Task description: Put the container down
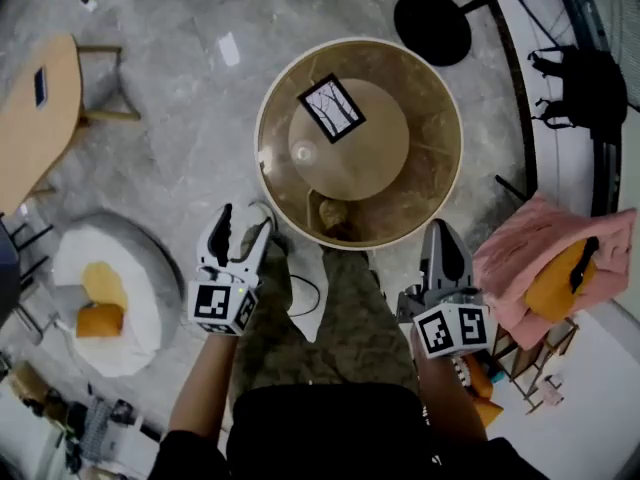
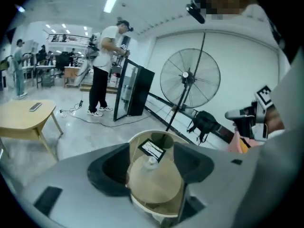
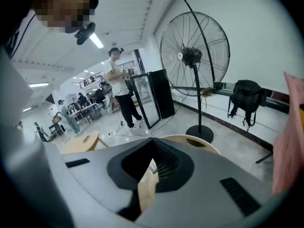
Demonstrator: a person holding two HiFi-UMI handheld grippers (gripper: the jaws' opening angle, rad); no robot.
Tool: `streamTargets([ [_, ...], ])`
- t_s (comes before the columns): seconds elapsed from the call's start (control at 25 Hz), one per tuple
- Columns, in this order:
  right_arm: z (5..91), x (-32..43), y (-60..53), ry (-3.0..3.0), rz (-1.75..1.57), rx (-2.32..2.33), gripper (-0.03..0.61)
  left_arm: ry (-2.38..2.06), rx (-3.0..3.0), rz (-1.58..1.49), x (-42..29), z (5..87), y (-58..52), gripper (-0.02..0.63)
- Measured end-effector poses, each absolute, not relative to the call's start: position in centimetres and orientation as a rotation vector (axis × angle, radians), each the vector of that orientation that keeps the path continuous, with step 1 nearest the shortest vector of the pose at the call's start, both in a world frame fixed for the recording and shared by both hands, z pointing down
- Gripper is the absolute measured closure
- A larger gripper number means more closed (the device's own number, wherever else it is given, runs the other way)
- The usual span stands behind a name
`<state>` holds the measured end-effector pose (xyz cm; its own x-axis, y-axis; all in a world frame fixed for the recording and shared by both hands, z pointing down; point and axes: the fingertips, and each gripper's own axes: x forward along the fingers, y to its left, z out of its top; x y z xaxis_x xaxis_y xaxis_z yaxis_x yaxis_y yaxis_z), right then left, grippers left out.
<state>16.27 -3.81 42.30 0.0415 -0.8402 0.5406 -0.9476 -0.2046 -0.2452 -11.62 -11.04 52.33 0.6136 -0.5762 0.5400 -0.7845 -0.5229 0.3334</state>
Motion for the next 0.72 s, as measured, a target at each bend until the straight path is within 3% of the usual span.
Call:
streamTargets([
  [0.08, 37.3, 15.8, -3.6, -1.891, 0.836, 2.129, 0.557, -1.115, 2.236, 0.488, -12.0, 47.6, -10.6, 0.411],
  [0.2, 31.6, 13.3, -2.3, -1.913, 0.719, 2.109, 0.557, -1.052, 2.327, 0.414, -10.8, 39.2, -10.0, 0.533],
  [0.48, 22.3, 6.6, -1.0, -1.923, 0.573, 2.157, 0.557, -0.829, 2.556, 0.180, -8.3, 22.0, -9.8, 0.581],
  [0.72, 15.1, 4.4, -1.9, -1.971, 0.399, 2.256, 0.557, -0.791, 2.715, 0.132, -8.9, 15.5, -10.0, 0.584],
])
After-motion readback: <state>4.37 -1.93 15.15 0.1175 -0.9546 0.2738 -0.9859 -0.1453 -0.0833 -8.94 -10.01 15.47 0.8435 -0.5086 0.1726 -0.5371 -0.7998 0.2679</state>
